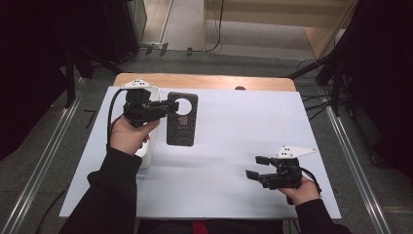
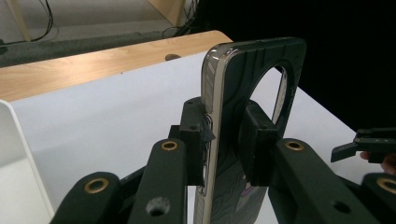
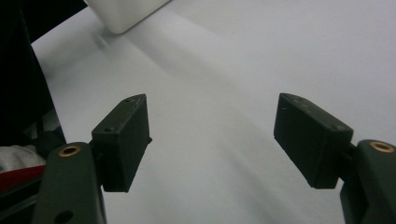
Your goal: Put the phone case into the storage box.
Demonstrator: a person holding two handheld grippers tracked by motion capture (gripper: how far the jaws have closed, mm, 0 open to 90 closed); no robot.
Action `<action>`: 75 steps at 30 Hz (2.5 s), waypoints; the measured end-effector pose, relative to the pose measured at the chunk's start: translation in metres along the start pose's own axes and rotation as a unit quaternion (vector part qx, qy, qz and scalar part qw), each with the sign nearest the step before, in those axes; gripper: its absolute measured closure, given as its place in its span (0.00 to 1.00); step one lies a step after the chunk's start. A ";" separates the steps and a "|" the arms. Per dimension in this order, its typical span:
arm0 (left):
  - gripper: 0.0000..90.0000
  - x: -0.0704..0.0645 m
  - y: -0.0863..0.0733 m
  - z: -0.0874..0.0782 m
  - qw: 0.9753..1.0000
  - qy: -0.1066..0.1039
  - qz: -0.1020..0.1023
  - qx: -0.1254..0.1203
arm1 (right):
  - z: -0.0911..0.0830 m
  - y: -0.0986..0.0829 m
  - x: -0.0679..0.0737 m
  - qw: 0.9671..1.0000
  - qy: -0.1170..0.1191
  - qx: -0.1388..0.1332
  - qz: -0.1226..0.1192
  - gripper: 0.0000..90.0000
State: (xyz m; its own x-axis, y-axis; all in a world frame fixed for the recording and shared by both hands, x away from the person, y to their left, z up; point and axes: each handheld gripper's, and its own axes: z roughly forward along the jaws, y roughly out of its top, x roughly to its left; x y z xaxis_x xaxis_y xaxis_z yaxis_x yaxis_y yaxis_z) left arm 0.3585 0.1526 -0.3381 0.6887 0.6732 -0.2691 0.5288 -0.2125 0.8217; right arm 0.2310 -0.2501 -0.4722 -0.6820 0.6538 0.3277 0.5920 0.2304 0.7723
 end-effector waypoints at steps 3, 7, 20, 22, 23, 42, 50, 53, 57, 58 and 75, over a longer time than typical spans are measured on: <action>0.81 0.001 0.002 -0.004 1.000 0.001 -0.002 -0.001 | 0.001 0.000 0.001 1.000 0.006 -0.003 0.001 0.29; 0.81 0.003 0.005 -0.008 1.000 0.003 0.000 -0.002 | 0.001 0.000 0.001 1.000 0.008 0.000 0.000 0.28; 0.81 0.015 0.014 -0.027 1.000 0.010 -0.007 -0.013 | 0.000 -0.001 0.002 1.000 0.009 -0.001 0.004 0.28; 0.81 0.017 0.014 -0.029 1.000 0.011 -0.008 -0.015 | 0.001 -0.001 0.002 1.000 0.008 0.000 0.007 0.28; 0.81 0.018 0.015 -0.030 1.000 0.011 -0.010 -0.014 | 0.001 -0.001 0.002 1.000 0.009 0.000 0.007 0.28; 0.81 0.038 0.020 -0.050 0.999 0.029 -0.018 -0.026 | 0.000 -0.004 0.003 1.000 0.008 0.002 0.007 0.28; 0.81 0.046 0.020 -0.059 0.999 0.036 -0.023 -0.034 | 0.000 -0.004 0.003 1.000 0.009 0.003 0.008 0.28; 0.81 0.050 0.020 -0.063 0.998 0.044 -0.023 -0.036 | 0.001 -0.004 0.003 1.000 0.010 0.002 0.008 0.28; 0.81 0.055 0.019 -0.067 0.998 0.046 -0.029 -0.039 | 0.001 -0.004 0.004 1.000 0.010 0.003 0.009 0.28; 0.81 0.056 0.019 -0.068 0.998 0.047 -0.030 -0.040 | 0.001 -0.004 0.004 1.000 0.010 0.003 0.009 0.28; 0.81 0.080 0.013 -0.078 0.995 0.070 -0.044 -0.053 | 0.002 -0.004 0.005 1.000 0.011 0.008 0.008 0.28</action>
State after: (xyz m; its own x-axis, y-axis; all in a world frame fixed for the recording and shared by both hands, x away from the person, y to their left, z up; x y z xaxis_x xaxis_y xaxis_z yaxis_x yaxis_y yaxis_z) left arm 0.3820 0.2594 -0.3094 0.5613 0.7802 -0.2762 0.5239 -0.0766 0.8484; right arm 0.2263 -0.2464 -0.4752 -0.6817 0.6412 0.3524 0.6097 0.2317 0.7580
